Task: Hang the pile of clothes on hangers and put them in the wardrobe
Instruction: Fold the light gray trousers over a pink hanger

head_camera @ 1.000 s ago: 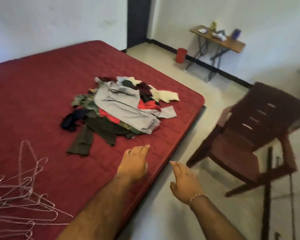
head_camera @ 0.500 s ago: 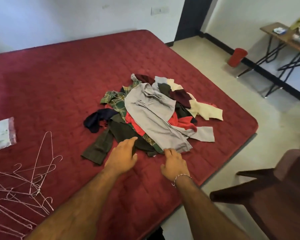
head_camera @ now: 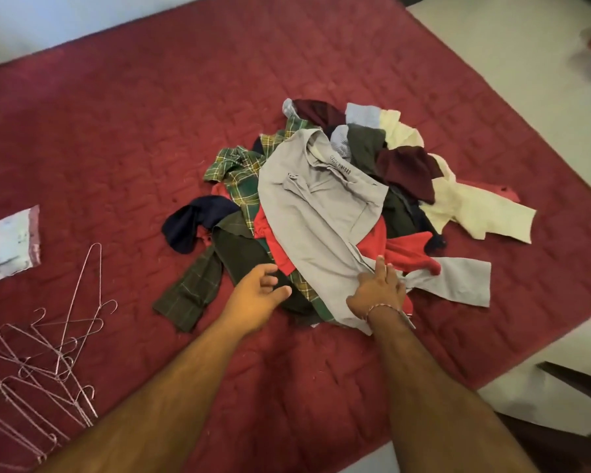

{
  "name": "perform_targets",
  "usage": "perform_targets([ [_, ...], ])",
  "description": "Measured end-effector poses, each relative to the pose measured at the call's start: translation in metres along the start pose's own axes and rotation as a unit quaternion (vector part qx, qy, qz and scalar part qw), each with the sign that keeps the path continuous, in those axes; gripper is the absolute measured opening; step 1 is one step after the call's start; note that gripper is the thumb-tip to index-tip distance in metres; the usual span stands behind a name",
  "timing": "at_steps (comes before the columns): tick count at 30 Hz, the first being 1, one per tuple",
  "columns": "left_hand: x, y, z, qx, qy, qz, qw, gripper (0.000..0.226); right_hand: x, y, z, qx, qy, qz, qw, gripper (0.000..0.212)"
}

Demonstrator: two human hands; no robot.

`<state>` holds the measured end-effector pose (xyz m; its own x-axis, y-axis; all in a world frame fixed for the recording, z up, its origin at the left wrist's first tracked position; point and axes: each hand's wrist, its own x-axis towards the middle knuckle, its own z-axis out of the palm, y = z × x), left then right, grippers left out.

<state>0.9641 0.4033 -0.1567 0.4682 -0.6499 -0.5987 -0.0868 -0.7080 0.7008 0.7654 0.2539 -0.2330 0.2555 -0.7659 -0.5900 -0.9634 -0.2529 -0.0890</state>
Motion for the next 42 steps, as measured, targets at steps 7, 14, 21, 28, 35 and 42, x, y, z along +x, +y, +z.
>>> perform_targets([
  [7,-0.005,-0.024,-0.004,-0.197,0.02,-0.186,0.962,0.02,-0.029,-0.032,-0.005,0.331,-0.098,-0.168,0.924,0.025],
  [14,-0.021,0.02,-0.038,-0.371,-0.022,-0.155,0.915,0.017,-0.152,-0.115,-0.016,0.451,-0.347,-0.241,0.786,0.031],
  [21,-0.085,0.048,-0.136,-0.238,-0.049,0.024,0.97,0.028,-0.179,-0.163,-0.028,0.788,-0.125,0.085,0.597,0.052],
  [28,-0.181,-0.026,-0.254,-0.307,-0.296,-0.025,0.904,0.043,-0.213,-0.282,-0.079,0.827,-0.067,-0.028,0.557,0.038],
  [35,-0.169,-0.108,-0.302,-0.438,-0.144,-0.092,0.882,0.093,-0.305,-0.338,-0.066,0.737,-0.175,-0.187,0.625,0.051],
  [42,-0.179,-0.065,-0.358,-0.594,0.14,0.046,0.791,0.015,-0.343,-0.345,-0.052,0.496,-0.34,-0.322,0.732,0.044],
])
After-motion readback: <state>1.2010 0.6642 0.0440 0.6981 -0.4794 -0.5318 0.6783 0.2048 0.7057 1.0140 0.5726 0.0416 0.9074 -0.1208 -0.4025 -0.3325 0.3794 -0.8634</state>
